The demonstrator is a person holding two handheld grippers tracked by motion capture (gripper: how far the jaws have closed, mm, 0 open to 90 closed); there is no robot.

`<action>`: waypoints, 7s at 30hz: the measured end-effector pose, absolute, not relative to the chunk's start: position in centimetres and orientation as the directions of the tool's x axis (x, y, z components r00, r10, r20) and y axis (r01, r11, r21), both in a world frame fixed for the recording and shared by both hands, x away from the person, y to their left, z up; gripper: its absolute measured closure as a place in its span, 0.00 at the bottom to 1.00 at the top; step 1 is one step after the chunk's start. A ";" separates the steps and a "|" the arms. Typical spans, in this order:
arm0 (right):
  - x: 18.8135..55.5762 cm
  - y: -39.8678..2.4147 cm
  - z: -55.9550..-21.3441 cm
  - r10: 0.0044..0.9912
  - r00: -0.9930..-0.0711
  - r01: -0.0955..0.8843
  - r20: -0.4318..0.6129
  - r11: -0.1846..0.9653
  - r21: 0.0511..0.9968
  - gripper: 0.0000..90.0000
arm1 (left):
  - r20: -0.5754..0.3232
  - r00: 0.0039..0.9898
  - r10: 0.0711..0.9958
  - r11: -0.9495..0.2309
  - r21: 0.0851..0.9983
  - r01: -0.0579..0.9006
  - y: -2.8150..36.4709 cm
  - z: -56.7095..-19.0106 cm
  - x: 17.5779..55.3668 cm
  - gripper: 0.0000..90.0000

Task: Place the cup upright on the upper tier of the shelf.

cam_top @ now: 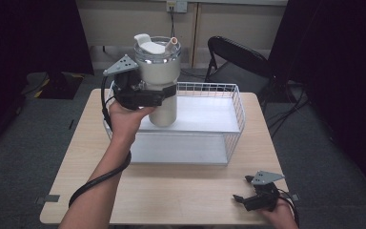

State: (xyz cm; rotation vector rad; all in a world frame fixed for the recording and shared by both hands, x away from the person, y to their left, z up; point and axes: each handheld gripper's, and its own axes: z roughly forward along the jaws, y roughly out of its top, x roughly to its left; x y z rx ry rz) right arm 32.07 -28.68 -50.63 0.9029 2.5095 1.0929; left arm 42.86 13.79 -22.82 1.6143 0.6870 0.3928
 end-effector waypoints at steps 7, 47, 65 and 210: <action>32.1 -28.7 -50.6 0.633 -0.774 0.438 0.009 0.525 0.730 0.11 | -0.129 0.756 0.641 -0.048 0.977 0.207 13.6 -22.7 43.4 0.11; 32.1 -28.7 -50.6 0.633 -0.774 0.438 0.010 0.524 0.731 0.11 | -0.125 0.717 0.685 -0.039 0.977 0.208 12.2 -23.7 46.3 0.11; 32.1 -28.7 -50.6 0.633 -0.774 0.438 0.010 0.524 0.731 0.11 | -0.122 0.711 0.693 -0.052 0.974 0.218 11.4 -24.5 47.2 0.11; 32.1 -28.7 -50.6 0.629 -0.777 0.438 0.013 0.525 0.730 0.11 | -0.112 0.843 0.527 -0.250 0.927 0.280 15.7 -36.3 36.2 0.15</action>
